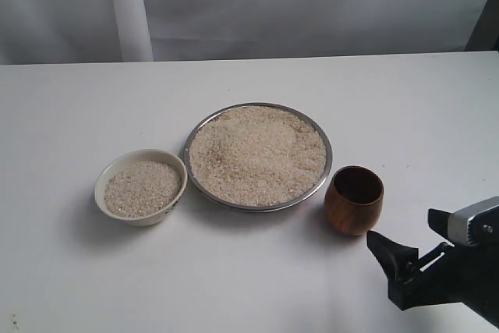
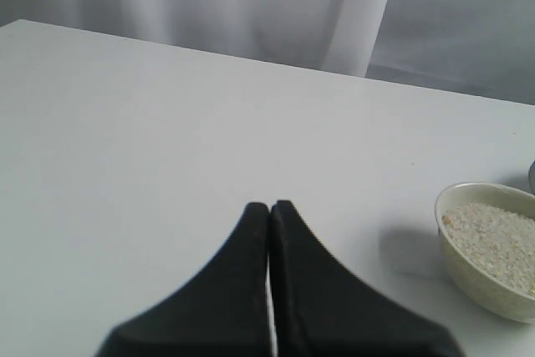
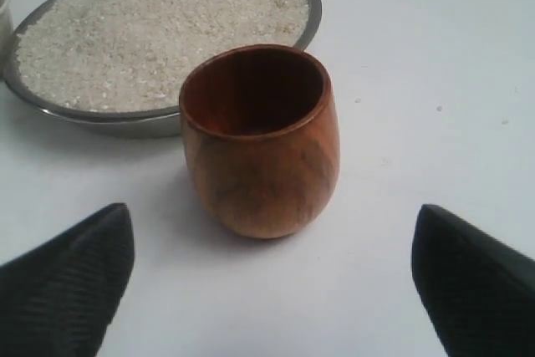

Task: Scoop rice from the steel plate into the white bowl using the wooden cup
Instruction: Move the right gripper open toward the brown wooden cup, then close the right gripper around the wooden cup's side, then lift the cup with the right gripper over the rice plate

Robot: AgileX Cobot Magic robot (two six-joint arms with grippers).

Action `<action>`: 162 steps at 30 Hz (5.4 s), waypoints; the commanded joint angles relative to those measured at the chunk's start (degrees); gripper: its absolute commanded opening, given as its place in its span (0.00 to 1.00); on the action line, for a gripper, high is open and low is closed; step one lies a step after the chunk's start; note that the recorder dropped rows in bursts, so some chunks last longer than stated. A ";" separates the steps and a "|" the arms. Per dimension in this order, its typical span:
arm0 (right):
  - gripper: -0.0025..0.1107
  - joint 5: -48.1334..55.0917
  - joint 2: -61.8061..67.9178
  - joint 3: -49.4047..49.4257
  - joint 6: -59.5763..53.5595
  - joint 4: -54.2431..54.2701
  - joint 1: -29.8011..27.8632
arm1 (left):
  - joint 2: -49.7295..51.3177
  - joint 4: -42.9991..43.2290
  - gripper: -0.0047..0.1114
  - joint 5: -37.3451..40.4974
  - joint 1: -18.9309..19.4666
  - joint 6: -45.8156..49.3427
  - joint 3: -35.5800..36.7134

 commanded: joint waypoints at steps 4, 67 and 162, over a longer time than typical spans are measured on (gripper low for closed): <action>0.75 4.08 0.14 -3.75 0.17 -1.93 -0.21 | -0.13 -0.33 0.04 -0.36 -0.27 -0.08 -0.20; 0.38 -11.31 28.06 -19.00 -6.09 -5.22 -0.21 | -0.13 -0.33 0.04 -0.36 -0.27 -0.08 -0.20; 0.02 112.34 38.76 -87.69 -23.49 -67.32 25.44 | -0.13 -0.33 0.04 -0.36 -0.27 -0.08 -0.20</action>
